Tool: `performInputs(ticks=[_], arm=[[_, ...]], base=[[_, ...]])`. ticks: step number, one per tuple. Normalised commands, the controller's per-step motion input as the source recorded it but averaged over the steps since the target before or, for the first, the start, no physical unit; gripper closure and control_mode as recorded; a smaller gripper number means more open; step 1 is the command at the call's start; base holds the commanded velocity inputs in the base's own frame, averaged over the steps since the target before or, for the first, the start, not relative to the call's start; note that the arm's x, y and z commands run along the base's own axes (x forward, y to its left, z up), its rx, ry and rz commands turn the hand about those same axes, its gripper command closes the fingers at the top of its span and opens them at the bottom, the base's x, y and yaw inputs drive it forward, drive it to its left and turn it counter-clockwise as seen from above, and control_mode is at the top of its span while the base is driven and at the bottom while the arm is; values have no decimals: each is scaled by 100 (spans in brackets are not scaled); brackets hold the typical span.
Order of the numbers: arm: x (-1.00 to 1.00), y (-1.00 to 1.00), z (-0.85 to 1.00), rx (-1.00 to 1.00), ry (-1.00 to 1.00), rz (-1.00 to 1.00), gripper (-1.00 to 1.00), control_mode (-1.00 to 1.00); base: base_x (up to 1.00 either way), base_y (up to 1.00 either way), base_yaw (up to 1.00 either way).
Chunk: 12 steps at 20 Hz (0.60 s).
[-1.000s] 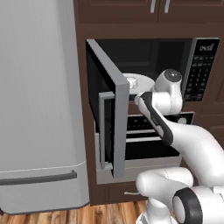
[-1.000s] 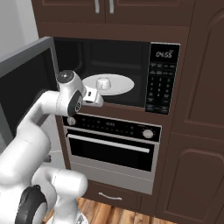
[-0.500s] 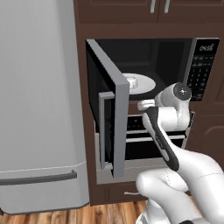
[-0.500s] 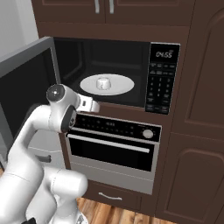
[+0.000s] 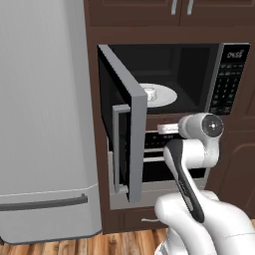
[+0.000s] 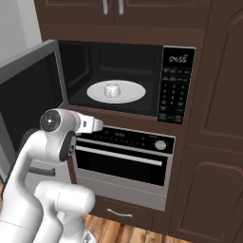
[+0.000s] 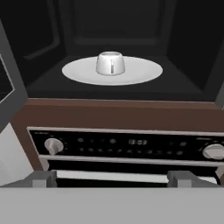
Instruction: Pick the mug from the counter and place it inside the microwave. Then close the microwave.
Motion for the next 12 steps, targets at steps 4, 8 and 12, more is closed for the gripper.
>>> performInputs(ticks=[4, 8, 12], arm=[[-43, 6, 42, 0, 20, 0, -100, -100], [-19, 6, 11, 0, 13, 0, -100, -100], [-16, 6, 9, 0, 2, 3, -100, -100]], base=[[0, 0, 0], [0, 0, 0], [0, 0, 0]])
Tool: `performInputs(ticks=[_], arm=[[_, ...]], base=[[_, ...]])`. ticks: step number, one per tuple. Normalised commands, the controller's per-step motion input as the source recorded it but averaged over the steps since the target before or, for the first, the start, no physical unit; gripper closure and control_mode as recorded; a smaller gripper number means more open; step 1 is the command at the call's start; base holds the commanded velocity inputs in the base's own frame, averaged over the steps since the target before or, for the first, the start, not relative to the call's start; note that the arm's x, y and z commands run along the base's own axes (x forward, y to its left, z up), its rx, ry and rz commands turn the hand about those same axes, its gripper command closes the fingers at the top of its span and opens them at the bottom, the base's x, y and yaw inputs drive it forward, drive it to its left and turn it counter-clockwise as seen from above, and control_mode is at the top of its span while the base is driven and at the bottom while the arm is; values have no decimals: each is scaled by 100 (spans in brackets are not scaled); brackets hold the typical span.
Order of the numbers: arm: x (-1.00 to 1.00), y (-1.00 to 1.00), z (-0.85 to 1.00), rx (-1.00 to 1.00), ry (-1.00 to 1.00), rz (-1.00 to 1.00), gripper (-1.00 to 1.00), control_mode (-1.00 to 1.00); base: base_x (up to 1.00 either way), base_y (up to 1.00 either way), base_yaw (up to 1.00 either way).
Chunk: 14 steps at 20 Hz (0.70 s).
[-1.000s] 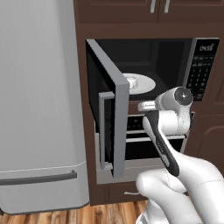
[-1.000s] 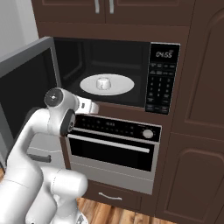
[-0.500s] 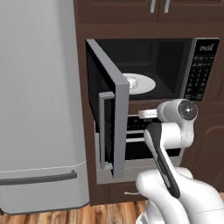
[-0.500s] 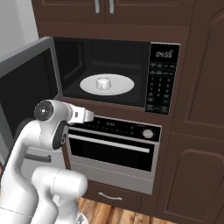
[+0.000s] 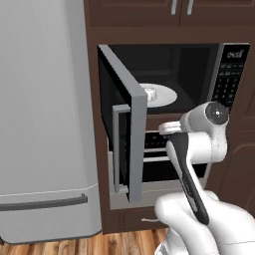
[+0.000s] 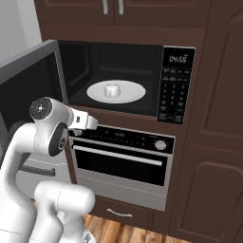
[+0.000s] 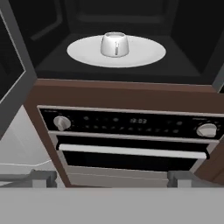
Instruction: Pick the mug from the counter and place it inside the microwave. Then close the microwave.
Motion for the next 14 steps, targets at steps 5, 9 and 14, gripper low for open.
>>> performInputs(ticks=[5, 9, 14], arm=[[-56, 9, 5, 0, -3, 4, -100, -100], [-47, 3, 27, 0, 0, 3, -100, -100], [-40, 0, 32, 0, -3, 0, -100, -100]], base=[[0, 0, 0], [0, 0, 0], [0, 0, 0]])
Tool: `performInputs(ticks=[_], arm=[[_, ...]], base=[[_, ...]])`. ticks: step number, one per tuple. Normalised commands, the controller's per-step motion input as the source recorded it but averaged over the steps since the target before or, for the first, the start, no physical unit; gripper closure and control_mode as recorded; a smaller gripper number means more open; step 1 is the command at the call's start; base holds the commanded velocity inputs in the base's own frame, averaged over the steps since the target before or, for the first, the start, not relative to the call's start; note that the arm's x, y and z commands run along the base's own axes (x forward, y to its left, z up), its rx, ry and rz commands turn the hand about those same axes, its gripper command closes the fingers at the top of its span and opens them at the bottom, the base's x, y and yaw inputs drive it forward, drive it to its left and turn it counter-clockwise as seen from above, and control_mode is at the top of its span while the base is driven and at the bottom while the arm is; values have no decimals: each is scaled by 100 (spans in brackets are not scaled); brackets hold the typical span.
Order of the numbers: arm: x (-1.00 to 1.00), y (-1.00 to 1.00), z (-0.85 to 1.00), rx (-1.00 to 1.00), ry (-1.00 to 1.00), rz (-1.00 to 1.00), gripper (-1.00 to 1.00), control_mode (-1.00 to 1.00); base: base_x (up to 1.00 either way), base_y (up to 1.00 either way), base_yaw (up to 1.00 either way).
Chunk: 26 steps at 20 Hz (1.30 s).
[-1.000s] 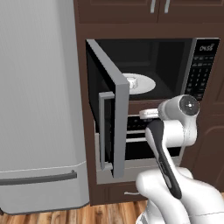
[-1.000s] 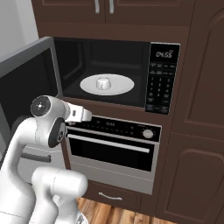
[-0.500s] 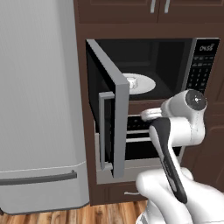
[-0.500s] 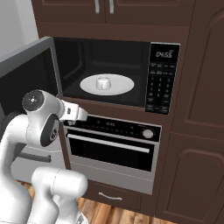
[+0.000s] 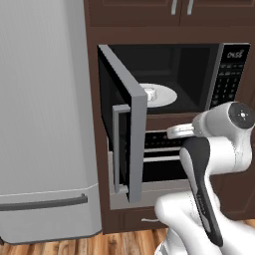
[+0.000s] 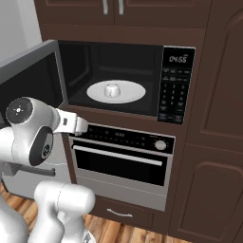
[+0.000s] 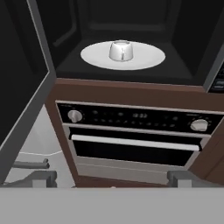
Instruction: Pick the mug from the counter and place it inside the microwave. Then close the microwave.
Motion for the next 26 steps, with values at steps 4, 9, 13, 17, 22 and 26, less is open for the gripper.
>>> performInputs(ticks=[4, 9, 13, 17, 22, 26], arm=[[-39, 0, 4, 0, -19, 0, -100, -100], [-47, 11, 1, 0, -23, 0, -100, -100], [-72, 10, 1, 0, -12, 0, -100, -100], [-67, 9, -8, -2, -7, -1, -100, -100], [-70, 18, 0, -1, -8, -3, -100, -100], [-56, 28, 0, -3, -21, -8, -100, -100]], base=[[0, 0, 0], [0, 0, 0], [0, 0, 0], [0, 0, 0], [0, 0, 0], [0, 0, 0]])
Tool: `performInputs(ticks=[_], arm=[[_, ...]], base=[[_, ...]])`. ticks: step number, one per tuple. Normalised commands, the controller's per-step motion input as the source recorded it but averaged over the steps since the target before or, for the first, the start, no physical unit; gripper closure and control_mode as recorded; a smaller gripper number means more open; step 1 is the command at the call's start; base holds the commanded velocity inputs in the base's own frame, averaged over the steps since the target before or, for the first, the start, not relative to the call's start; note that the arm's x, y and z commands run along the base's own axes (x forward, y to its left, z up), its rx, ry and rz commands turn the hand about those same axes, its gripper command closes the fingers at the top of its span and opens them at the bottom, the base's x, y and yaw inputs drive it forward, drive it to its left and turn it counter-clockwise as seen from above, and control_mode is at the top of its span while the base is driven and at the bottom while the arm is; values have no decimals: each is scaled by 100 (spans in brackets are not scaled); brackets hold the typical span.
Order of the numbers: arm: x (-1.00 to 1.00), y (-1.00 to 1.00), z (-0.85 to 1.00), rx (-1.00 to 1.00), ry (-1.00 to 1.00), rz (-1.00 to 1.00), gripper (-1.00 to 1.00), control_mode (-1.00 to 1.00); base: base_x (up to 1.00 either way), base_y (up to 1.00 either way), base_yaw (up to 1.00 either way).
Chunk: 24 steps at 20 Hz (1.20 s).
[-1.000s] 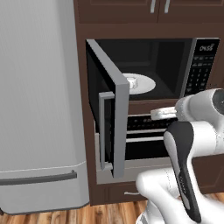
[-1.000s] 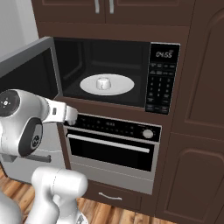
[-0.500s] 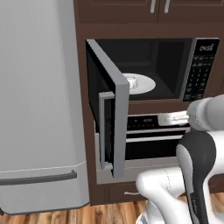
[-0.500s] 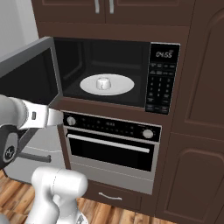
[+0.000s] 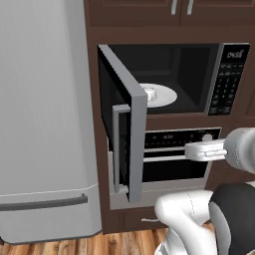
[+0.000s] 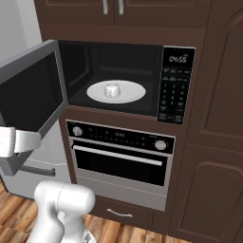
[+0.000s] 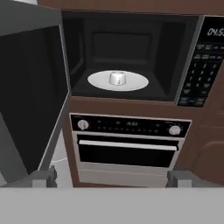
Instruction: Pick the mug from the counter and place it inside the microwave. Then close the microwave.
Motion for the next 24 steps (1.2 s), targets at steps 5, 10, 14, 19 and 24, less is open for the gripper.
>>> performInputs(ticks=[5, 10, 14, 19, 24], arm=[[-52, 23, 0, -3, -27, -8, -100, -100], [-61, 27, 0, -1, -34, -4, -100, -100], [-46, 42, 0, -7, -30, -5, -100, -100], [-21, 24, -14, -6, -10, -15, -100, -100], [7, 11, -32, -6, 1, -17, -100, -100]], base=[[0, 0, 0], [0, 0, 0], [0, 0, 0], [0, 0, 0], [0, 0, 0]])
